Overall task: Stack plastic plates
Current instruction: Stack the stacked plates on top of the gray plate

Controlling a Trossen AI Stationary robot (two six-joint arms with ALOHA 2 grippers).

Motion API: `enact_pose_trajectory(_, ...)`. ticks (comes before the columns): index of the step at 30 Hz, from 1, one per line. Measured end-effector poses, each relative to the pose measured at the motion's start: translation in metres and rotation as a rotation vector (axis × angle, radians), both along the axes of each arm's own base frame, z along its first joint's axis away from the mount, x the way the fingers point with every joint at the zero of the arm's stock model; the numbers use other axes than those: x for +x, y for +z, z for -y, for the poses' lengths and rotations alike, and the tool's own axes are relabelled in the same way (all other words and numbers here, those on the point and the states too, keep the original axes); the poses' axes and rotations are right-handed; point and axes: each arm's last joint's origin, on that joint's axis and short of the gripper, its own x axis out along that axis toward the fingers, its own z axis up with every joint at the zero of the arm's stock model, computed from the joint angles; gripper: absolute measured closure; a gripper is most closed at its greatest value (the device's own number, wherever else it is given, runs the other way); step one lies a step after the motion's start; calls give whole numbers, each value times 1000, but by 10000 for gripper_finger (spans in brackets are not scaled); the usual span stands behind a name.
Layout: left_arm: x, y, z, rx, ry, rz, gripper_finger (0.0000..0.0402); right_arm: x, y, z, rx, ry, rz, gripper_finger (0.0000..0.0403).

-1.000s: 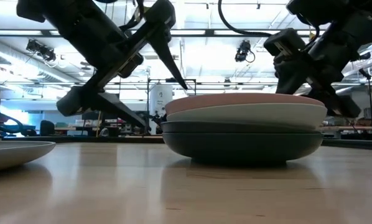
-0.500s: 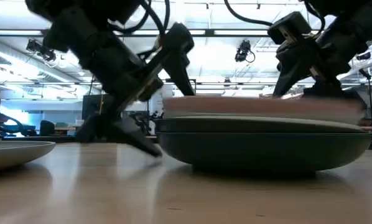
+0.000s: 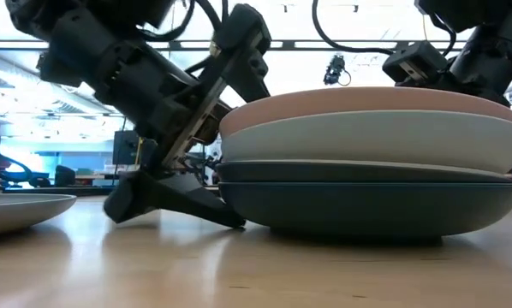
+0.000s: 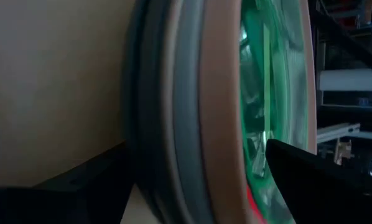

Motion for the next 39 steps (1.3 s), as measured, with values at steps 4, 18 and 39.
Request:
enact_pose_trajectory(4, -6, 0, 12, 16, -17, 2, 45, -1, 0, 0, -3, 1, -7, 213)
enact_pose_trajectory(18, 6, -12, 5, -46, 127, 92, 77, 0, 0, 1, -6, -6, -3, 213)
enact_pose_trajectory(39, 5, -17, 1, -105, 204, 61, 88, -2, -1, 1, -18, 16, -33, 213)
